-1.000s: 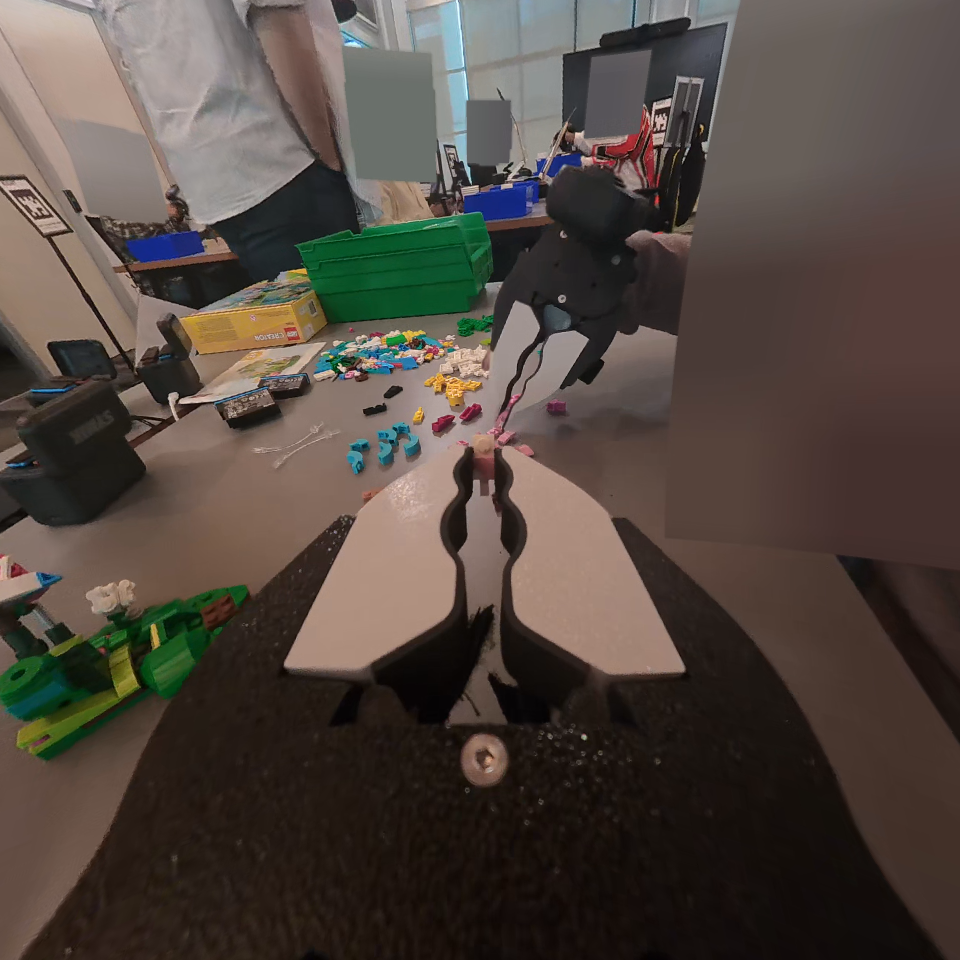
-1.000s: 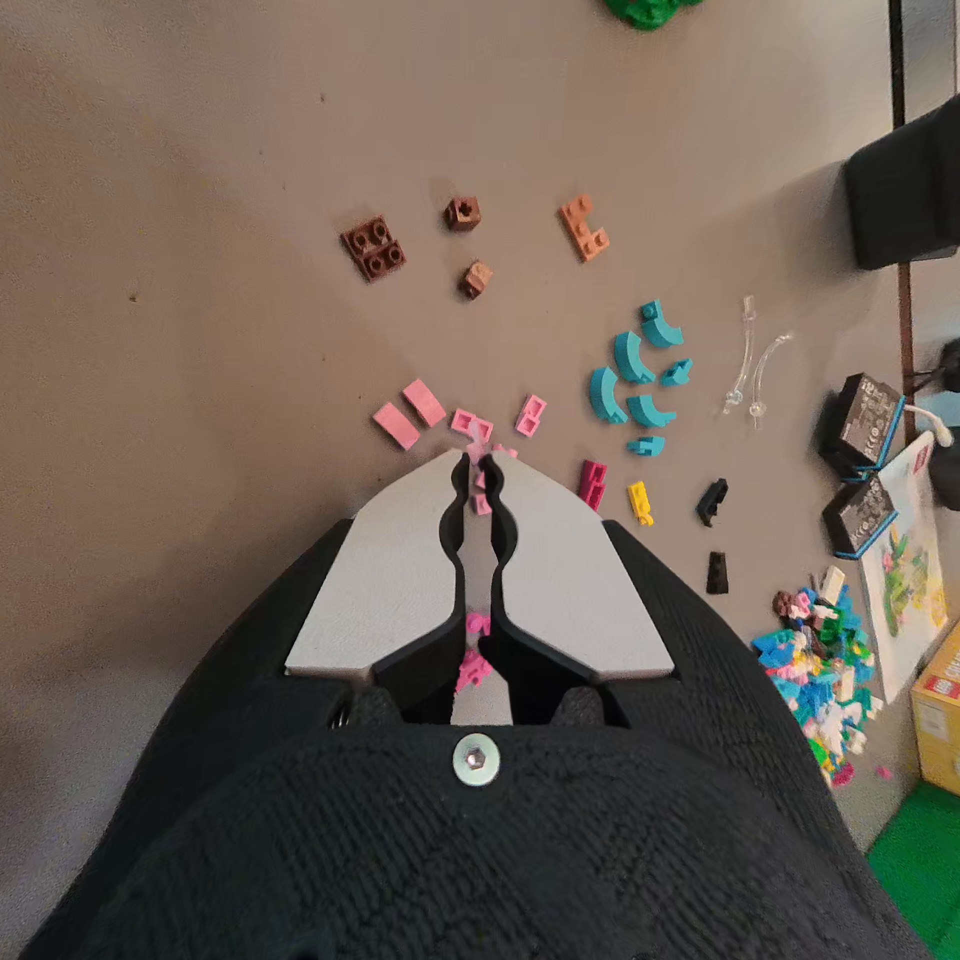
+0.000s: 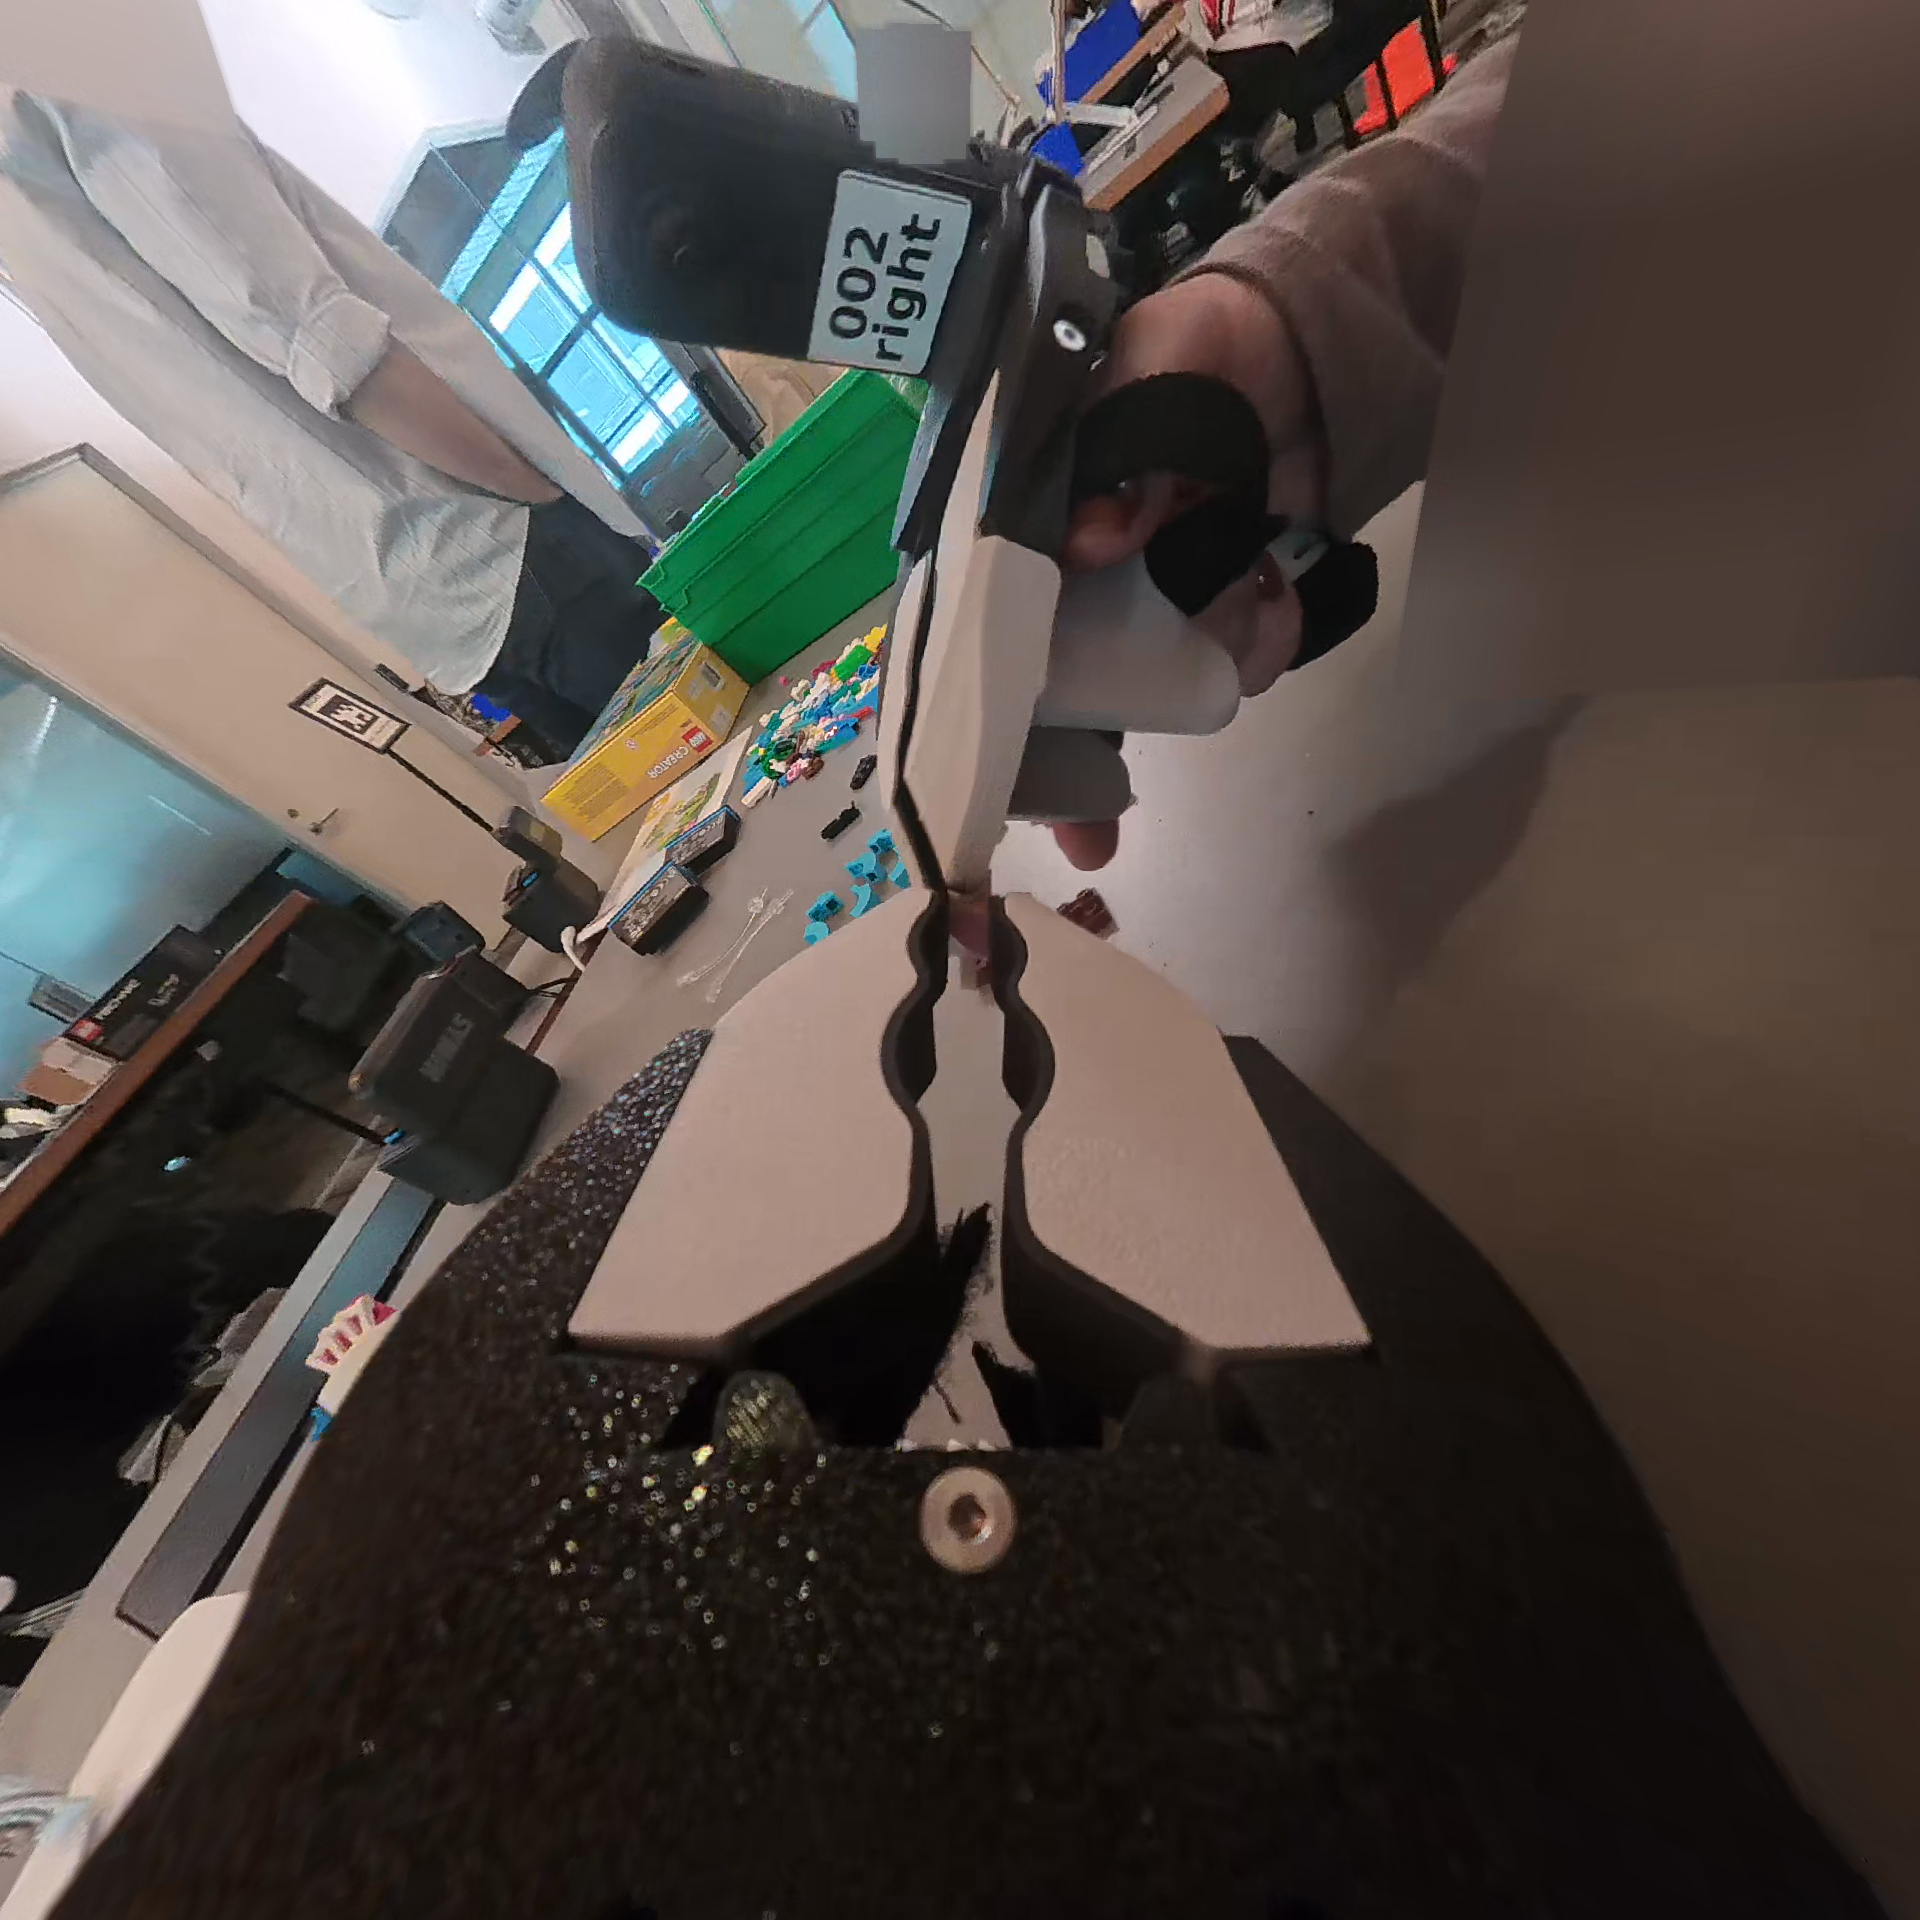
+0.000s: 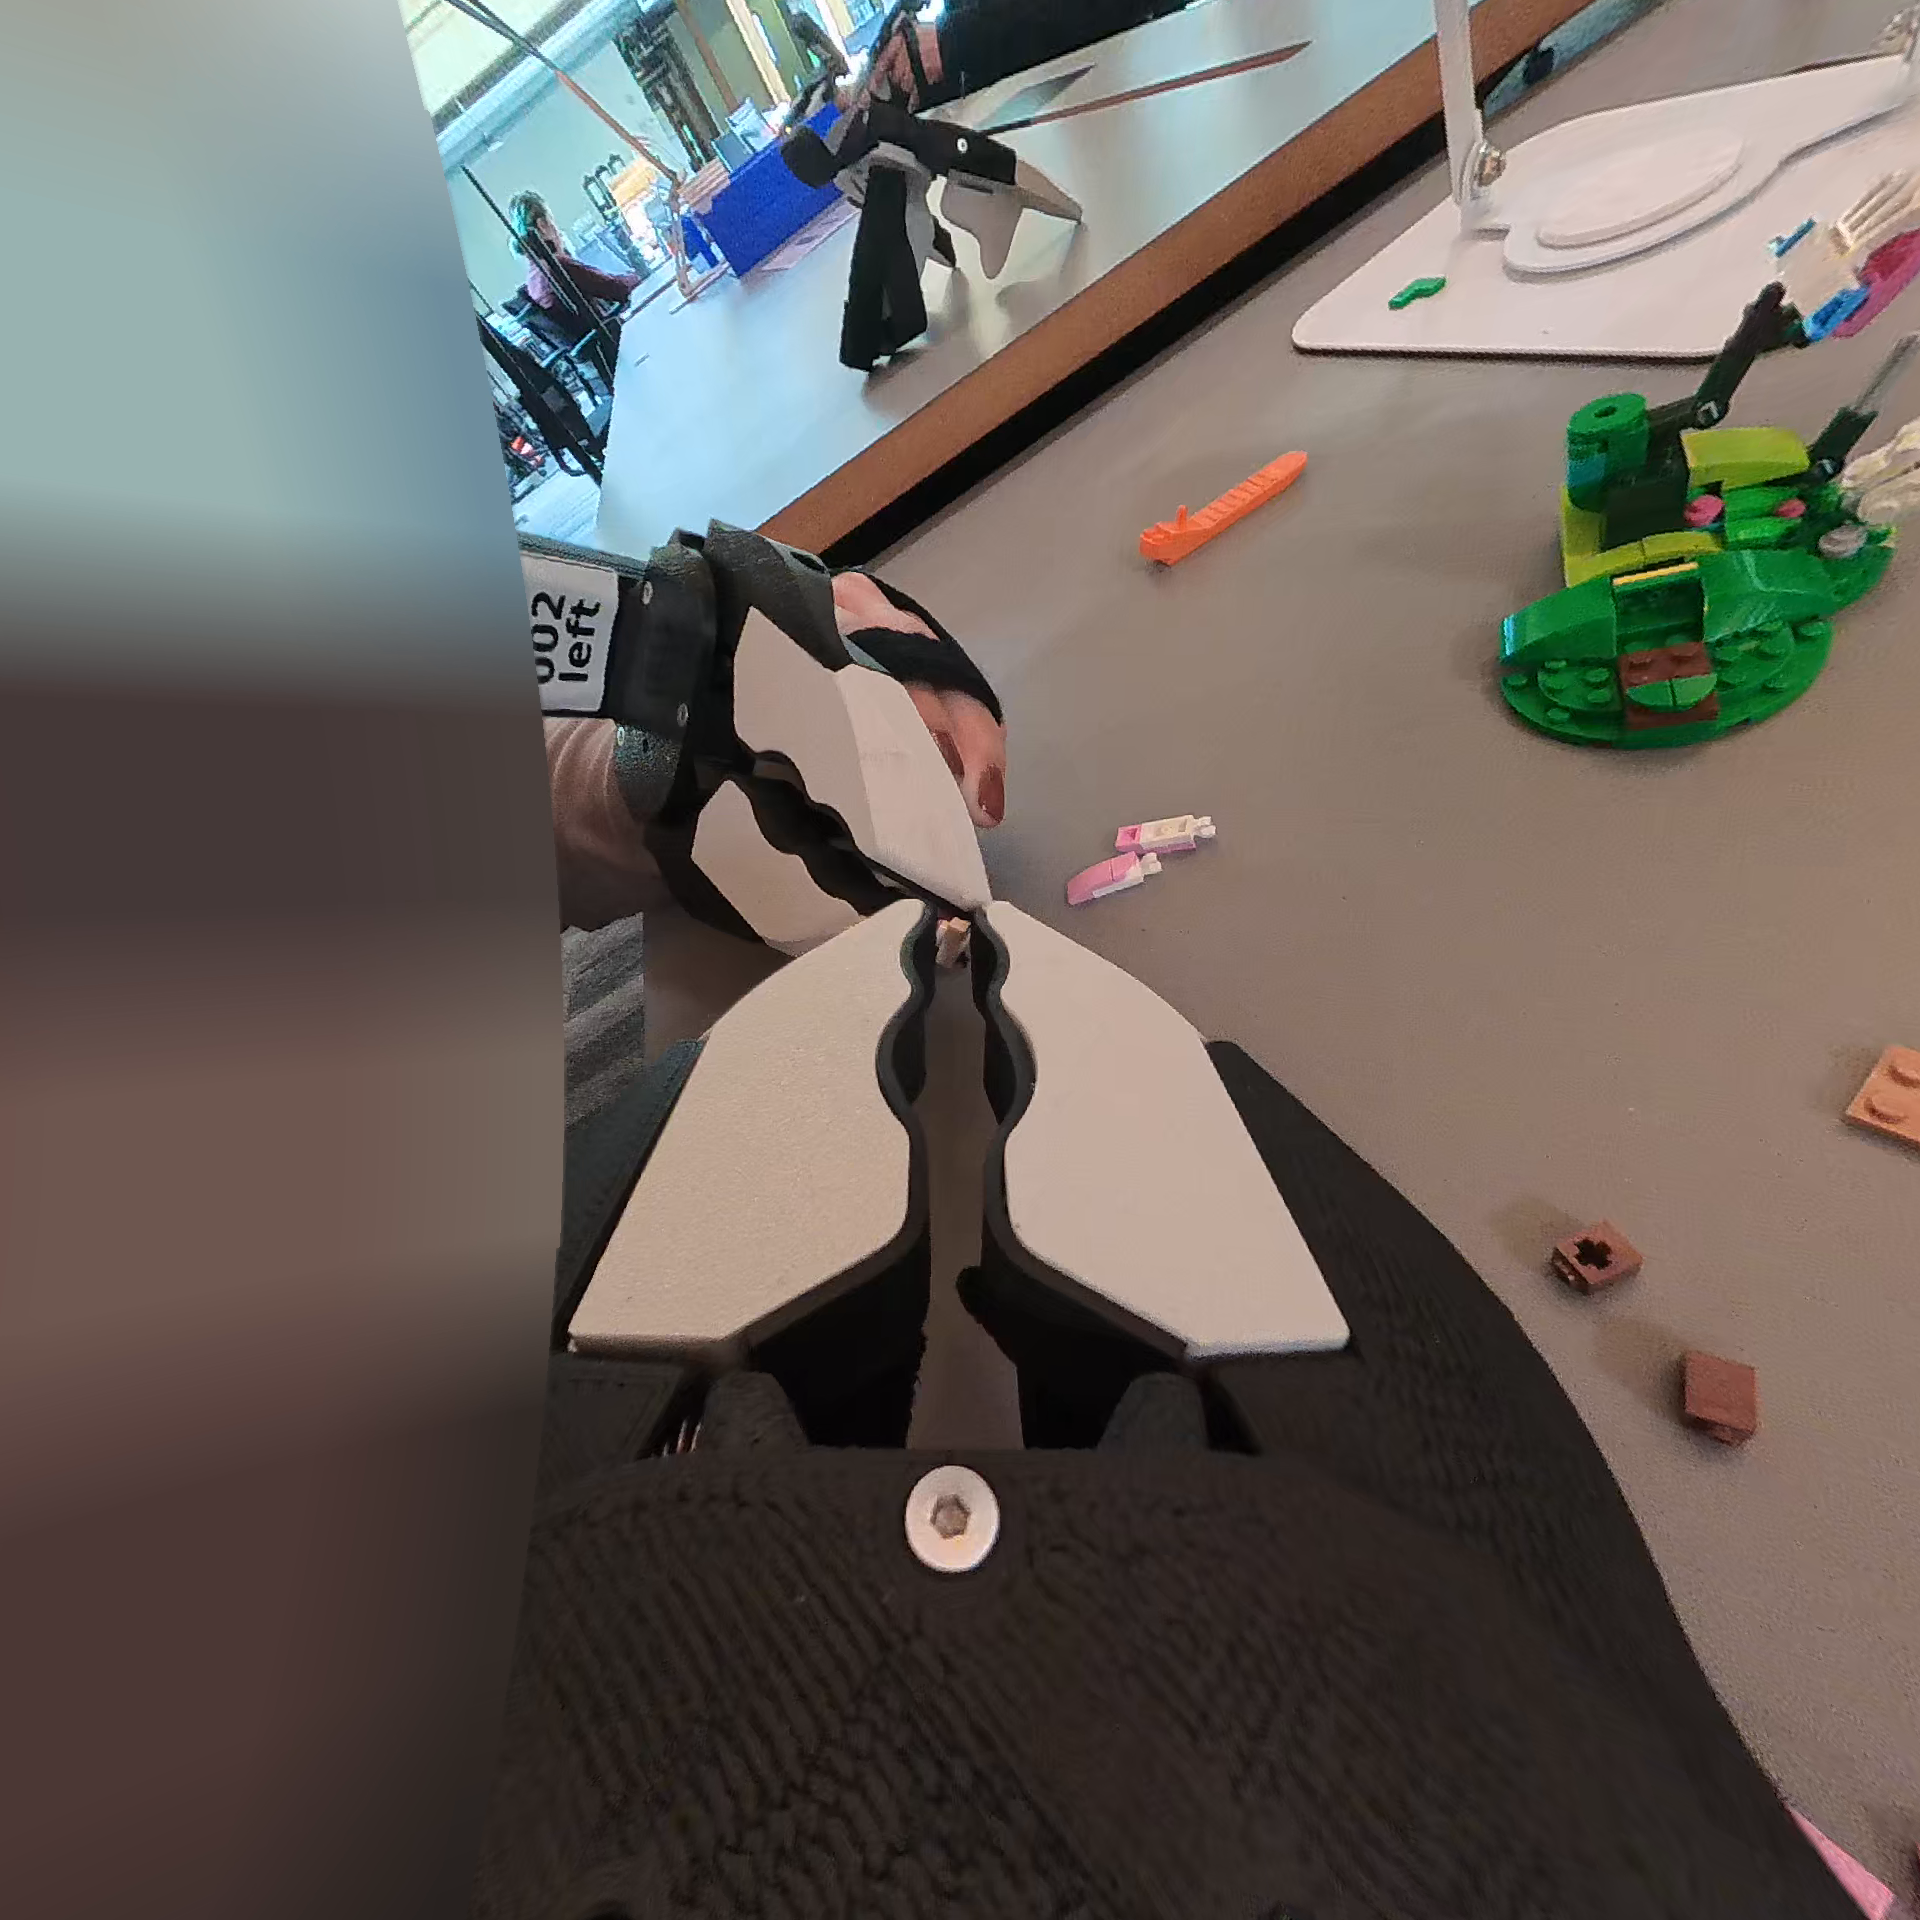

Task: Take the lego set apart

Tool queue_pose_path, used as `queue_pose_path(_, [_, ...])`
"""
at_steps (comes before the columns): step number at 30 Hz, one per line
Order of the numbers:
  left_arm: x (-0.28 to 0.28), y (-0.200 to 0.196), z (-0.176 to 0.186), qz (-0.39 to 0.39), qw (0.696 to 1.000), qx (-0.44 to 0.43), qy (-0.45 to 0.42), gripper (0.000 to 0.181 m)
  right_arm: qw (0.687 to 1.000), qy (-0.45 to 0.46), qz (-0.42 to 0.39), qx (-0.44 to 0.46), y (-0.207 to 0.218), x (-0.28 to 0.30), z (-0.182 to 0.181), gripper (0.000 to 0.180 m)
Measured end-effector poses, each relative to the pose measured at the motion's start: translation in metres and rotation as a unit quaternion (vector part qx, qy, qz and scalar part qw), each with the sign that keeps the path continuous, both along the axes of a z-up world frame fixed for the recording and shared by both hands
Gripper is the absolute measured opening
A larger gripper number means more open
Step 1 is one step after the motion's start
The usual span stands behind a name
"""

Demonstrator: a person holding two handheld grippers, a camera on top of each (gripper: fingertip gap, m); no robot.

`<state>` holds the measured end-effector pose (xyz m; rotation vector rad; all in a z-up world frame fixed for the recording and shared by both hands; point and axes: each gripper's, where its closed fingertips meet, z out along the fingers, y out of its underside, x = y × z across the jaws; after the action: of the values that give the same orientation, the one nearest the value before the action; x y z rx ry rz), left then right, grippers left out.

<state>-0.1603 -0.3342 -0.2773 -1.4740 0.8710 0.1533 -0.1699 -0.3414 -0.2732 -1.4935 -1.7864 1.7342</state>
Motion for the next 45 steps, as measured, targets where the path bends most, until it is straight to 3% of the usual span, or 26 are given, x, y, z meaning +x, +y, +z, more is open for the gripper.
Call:
queue_pose_path(1, [0.000, 0.000, -0.001, 0.003, 1.000, 0.000, 0.004, 0.007, 1.000, -0.003, -0.001, 0.002, 0.000, 0.000, -0.001, 0.005])
queue_pose_path(12, [-0.006, 0.005, -0.004, 0.034, 0.999, 0.006, 0.041, 0.007, 1.000, -0.023, -0.017, 0.007, 0.003, -0.004, -0.008, 0.003])
queue_pose_path(17, [-0.014, 0.010, 0.004, 0.078, 0.997, 0.017, 0.008, 0.014, 0.999, 0.000, -0.044, 0.028, 0.010, -0.008, -0.002, 0.003])
queue_pose_path(28, [-0.015, 0.011, -0.001, 0.107, 0.983, 0.064, 0.133, 0.009, 0.998, -0.013, -0.054, 0.037, 0.010, -0.009, -0.006, 0.002])
queue_pose_path(33, [-0.016, 0.010, 0.002, 0.094, 0.991, 0.038, 0.088, 0.007, 0.998, -0.005, -0.055, 0.026, 0.009, -0.011, -0.002, 0.002])
queue_pose_path(40, [-0.005, 0.003, -0.008, 0.018, 0.998, -0.062, -0.004, 0.007, 0.978, 0.031, 0.003, 0.205, 0.004, -0.002, -0.010, 0.003])
queue_pose_path(45, [0.008, -0.011, -0.022, -0.063, 0.985, -0.151, -0.050, 0.007, 0.950, 0.037, 0.079, 0.301, -0.007, 0.010, -0.024, 0.004])
